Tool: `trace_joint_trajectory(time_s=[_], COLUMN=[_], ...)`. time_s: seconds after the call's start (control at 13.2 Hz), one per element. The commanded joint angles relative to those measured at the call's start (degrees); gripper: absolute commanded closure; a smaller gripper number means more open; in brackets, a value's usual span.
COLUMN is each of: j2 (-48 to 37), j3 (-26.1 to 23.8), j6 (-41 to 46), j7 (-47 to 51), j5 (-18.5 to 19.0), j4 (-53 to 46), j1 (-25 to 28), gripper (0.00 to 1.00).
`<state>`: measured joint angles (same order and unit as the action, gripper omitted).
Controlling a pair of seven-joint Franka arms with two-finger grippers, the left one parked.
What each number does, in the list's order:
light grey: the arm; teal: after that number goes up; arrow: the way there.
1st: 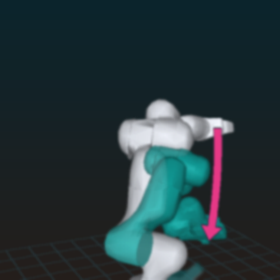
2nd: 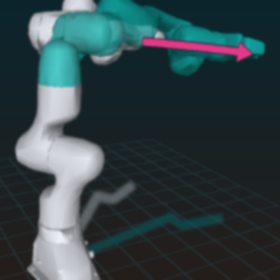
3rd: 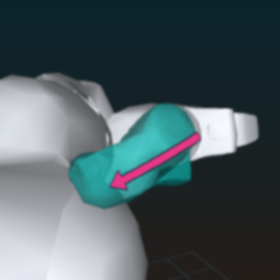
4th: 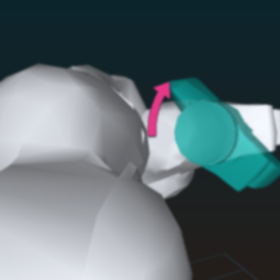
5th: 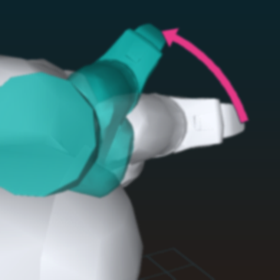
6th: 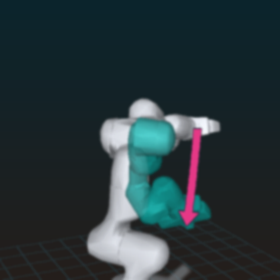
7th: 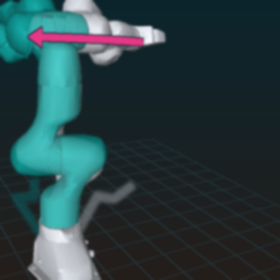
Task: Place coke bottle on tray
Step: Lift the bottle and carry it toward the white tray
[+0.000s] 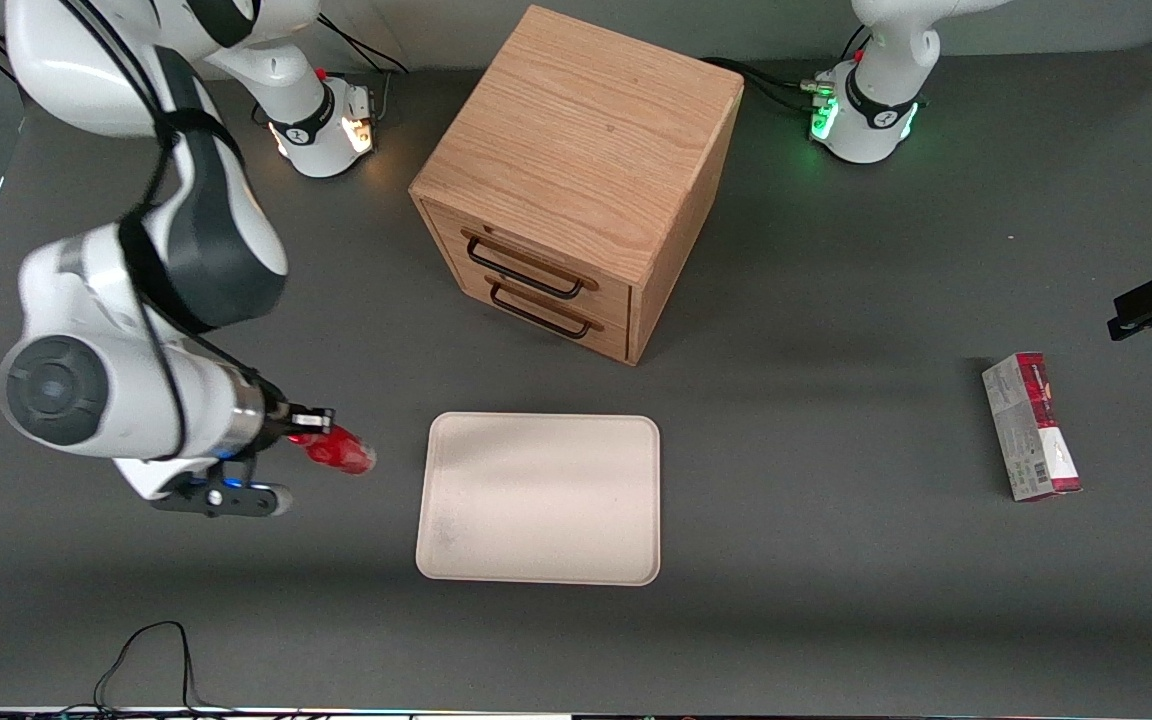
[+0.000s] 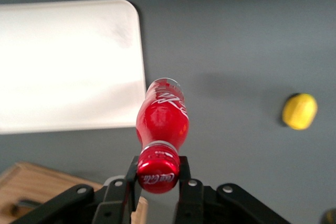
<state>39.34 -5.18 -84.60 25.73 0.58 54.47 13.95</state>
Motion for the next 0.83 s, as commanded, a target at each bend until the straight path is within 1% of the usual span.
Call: trace_joint_trajectory(time_s=[0.0, 0.3, 0.76], j2=[3.4, 7.2, 11.2], j3=[-0.5, -0.8, -2.2], j6=[-2.8, -10.3, -16.1], j7=[6.2, 14.8, 23.1], j5=[-0.5, -0.5, -0.5], j4=[-3.5, -3.4, -3.4], j1=[1.5, 2.5, 2.5], gripper=[1.00, 1.00, 1.00])
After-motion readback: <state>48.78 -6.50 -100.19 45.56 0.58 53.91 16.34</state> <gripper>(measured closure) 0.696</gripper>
